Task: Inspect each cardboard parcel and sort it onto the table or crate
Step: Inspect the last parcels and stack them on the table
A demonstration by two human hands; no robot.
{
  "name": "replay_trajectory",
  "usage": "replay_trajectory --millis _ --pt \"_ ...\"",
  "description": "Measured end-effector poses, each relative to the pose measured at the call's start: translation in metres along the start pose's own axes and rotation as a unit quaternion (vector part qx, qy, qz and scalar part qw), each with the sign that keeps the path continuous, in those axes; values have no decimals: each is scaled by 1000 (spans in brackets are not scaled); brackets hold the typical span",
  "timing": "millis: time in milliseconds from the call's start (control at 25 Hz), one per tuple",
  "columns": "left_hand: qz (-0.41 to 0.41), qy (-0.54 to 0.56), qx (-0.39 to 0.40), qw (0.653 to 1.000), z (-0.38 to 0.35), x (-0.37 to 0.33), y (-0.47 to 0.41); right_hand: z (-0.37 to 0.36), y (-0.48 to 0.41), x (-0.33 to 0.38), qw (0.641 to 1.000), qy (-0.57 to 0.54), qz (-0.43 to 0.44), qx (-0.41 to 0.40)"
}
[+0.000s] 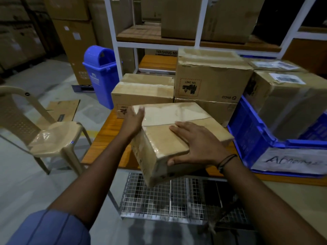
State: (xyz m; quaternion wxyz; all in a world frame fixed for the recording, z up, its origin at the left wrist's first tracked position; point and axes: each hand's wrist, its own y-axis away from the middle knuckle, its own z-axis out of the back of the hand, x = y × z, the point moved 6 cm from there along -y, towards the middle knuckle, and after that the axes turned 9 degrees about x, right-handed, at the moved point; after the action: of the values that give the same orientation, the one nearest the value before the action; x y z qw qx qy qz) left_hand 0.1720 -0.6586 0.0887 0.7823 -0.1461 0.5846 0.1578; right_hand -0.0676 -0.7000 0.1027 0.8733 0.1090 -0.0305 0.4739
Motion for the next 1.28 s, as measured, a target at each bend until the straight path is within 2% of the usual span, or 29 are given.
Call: replay_trajectory --millis 120,200,280,400,520,640,840,1000,1160,1280 --pt "78 -12 58 995 -6 30 -4 -17 -19 19 997 69 -35 -18" --pt "63 -69 77 993 -12 30 -1 -24 -31 28 994 77 -69 -35" --pt "35 -178 62 981 -20 25 3 -28 -44 34 990 90 -98 -38" --pt "42 -310 68 947 -25 28 6 -18 -52 37 990 109 -78 -48" --pt "53 -383 124 914 -15 33 -6 -3 -55 9 999 19 -41 -30" --pt "74 -467 149 868 -8 30 -17 -9 -58 -20 996 -2 -83 15" --pt "74 -550 147 819 -12 22 -16 -17 -66 -25 995 1 -97 15" --pt "76 -546 147 822 -14 23 -17 -14 -65 -30 996 -6 -85 21" --pt "77 -530 148 831 -14 23 -15 -17 -52 -46 985 -24 -166 -24" --pt "78 -512 134 845 -14 21 -13 -4 -53 -53 986 -6 -161 -50"
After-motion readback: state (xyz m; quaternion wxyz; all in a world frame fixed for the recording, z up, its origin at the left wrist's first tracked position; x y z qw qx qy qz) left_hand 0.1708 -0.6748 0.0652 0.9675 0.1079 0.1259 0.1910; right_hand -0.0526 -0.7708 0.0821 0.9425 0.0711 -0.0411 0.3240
